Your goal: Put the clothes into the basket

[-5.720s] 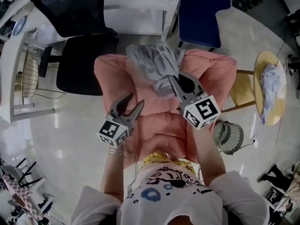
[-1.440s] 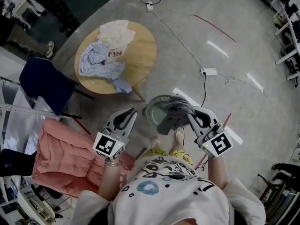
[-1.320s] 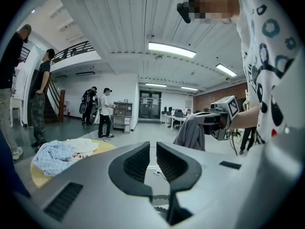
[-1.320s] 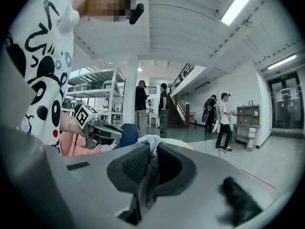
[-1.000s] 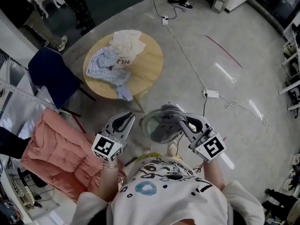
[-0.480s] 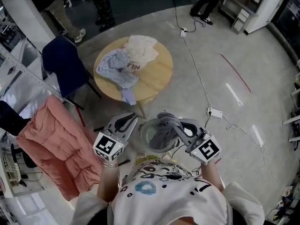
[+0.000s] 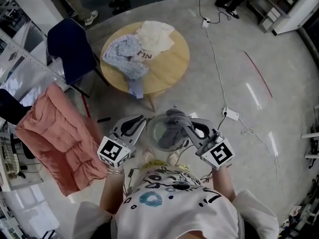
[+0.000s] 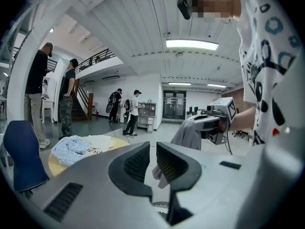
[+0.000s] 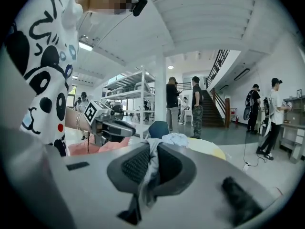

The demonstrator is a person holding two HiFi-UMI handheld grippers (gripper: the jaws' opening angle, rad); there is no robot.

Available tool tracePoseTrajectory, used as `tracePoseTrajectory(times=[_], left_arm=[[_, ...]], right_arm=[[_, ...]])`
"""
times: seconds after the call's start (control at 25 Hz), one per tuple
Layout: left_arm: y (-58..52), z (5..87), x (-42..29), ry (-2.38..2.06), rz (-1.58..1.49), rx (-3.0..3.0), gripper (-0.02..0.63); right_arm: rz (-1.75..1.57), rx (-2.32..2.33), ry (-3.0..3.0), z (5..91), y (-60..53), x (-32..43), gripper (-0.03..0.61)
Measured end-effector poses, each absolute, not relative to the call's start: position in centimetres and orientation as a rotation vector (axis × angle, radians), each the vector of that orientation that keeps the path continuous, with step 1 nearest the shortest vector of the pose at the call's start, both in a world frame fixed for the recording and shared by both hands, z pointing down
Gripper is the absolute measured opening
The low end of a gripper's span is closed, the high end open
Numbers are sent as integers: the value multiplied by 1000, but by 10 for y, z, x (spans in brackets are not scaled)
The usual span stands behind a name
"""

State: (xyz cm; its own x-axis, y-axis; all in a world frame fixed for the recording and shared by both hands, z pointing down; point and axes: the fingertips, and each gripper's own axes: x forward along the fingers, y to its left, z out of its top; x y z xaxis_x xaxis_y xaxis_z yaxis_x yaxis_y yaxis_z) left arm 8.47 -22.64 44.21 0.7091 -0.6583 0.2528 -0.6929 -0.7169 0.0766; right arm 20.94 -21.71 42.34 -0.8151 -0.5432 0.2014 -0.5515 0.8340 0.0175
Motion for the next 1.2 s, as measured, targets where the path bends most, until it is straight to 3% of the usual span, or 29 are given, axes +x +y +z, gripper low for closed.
tracePoseTrajectory(times=[0.4, 1.2], left_arm=[[-241, 469, 79, -1119, 300, 2710, 54], [-254, 598, 69, -1087, 301, 2575, 54]], right_arm=[[117, 839, -2767, 447, -231, 215, 38], [315, 879, -2676, 589, -233, 184, 38]])
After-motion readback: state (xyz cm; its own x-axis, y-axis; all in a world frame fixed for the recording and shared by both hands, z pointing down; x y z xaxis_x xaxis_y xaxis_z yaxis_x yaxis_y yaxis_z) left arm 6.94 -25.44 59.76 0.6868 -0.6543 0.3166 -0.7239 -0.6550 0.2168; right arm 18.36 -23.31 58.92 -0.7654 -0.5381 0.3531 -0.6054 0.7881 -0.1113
